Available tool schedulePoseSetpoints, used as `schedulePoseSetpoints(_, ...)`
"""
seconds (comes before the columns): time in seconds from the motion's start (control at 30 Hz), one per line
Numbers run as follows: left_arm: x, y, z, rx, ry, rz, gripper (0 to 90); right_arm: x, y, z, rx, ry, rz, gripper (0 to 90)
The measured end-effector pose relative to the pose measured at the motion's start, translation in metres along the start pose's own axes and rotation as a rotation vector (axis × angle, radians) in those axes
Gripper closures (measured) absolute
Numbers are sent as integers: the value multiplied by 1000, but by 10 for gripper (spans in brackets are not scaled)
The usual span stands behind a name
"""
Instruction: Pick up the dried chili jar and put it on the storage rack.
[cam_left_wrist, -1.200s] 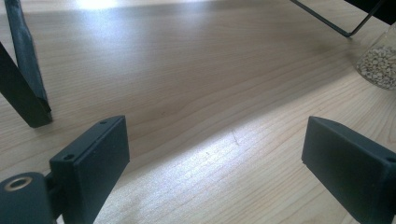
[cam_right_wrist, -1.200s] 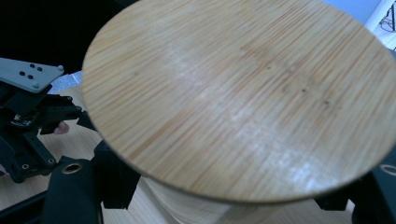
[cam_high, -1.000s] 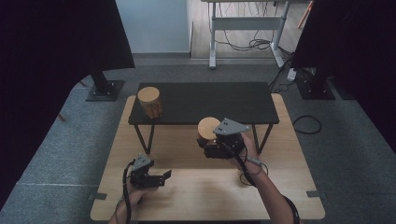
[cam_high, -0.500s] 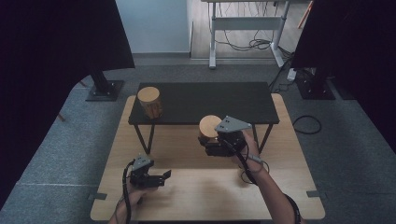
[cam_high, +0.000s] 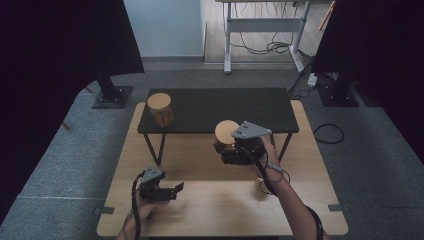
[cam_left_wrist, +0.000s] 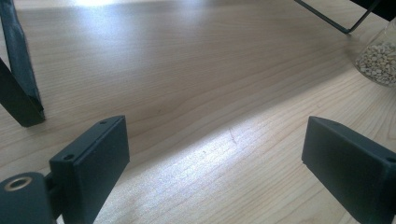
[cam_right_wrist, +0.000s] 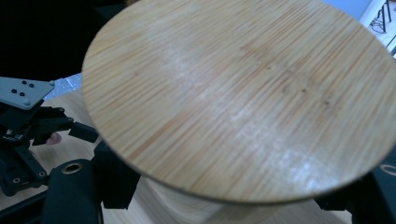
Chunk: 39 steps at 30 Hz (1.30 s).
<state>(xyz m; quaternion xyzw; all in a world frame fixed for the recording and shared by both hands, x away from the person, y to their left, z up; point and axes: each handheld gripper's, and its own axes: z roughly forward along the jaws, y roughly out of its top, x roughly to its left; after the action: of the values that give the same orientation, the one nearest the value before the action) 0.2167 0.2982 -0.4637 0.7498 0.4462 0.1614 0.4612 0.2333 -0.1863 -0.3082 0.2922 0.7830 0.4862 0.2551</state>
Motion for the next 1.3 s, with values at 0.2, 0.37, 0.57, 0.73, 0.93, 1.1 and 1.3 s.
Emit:
schedulePoseSetpoints(0.2, 0, 0, 0, 3, 1, 3, 68, -1, 5, 0, 3, -8, -1, 250)
schedulePoseSetpoints(0.37, 0, 0, -1, 0, 0, -2, 68, -2, 8, 0, 7, -10, -7, 250)
schedulePoseSetpoints(0.57, 0, 0, 0, 1, 0, -2, 69, -2, 8, 1, 8, -11, -8, 250)
schedulePoseSetpoints(0.73, 0, 0, 0, 5, 1, 0, 68, -2, 8, 1, 8, -10, -8, 250)
schedulePoseSetpoints(0.93, 0, 0, 0, 6, -1, 1, 68, -3, 11, 0, 10, -12, -10, 250)
schedulePoseSetpoints(1.1, 0, 0, 0, 7, -1, 0, 68, -3, 14, 0, 12, -21, -15, 250)
schedulePoseSetpoints(1.3, 0, 0, 0, 6, 1, 1, 68, -4, 20, 0, 14, -21, -28, 250)
